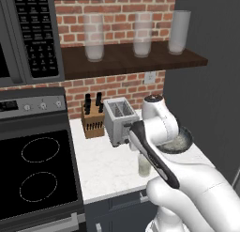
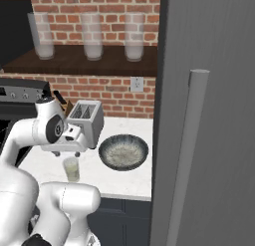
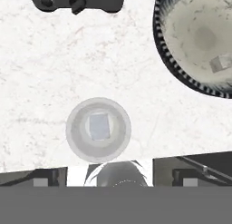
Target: Grab a lemon wedge from the fridge and one ice cube from the ice bowl, and put them in the glass of lemonade.
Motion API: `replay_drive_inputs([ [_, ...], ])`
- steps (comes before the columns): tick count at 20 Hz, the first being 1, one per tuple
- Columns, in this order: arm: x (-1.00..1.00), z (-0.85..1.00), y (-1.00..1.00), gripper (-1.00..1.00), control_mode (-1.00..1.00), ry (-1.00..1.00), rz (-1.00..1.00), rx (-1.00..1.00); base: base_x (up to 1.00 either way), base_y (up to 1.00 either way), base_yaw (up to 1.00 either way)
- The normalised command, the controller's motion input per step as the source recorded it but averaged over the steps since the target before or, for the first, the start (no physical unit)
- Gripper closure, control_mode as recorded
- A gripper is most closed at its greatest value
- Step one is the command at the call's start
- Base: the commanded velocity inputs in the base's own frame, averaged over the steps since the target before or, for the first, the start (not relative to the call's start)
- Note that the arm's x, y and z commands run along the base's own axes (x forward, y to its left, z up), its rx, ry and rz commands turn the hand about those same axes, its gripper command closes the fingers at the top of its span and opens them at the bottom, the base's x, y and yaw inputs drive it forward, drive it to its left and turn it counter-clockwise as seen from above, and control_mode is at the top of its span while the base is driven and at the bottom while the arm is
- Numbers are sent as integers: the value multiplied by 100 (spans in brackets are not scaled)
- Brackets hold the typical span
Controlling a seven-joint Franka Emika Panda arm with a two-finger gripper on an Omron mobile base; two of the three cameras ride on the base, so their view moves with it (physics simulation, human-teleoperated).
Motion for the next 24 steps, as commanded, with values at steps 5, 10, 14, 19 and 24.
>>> replay_drive_inputs([
  [5, -38, 59, 0, -100, -100, -10, 0, 12, 0, 0, 0],
  [10, -90, 42, 1, -100, -100, -19, 0, 21, 0, 0, 0],
  [14, -100, 29, -13, -100, -100, -22, 4, 11, 0, 0, 0],
  [19, -93, 31, -31, -100, -100, -21, 2, 0, 0, 0, 0],
  [24, -67, 50, -20, -100, -100, -7, 2, 0, 0, 0, 0],
])
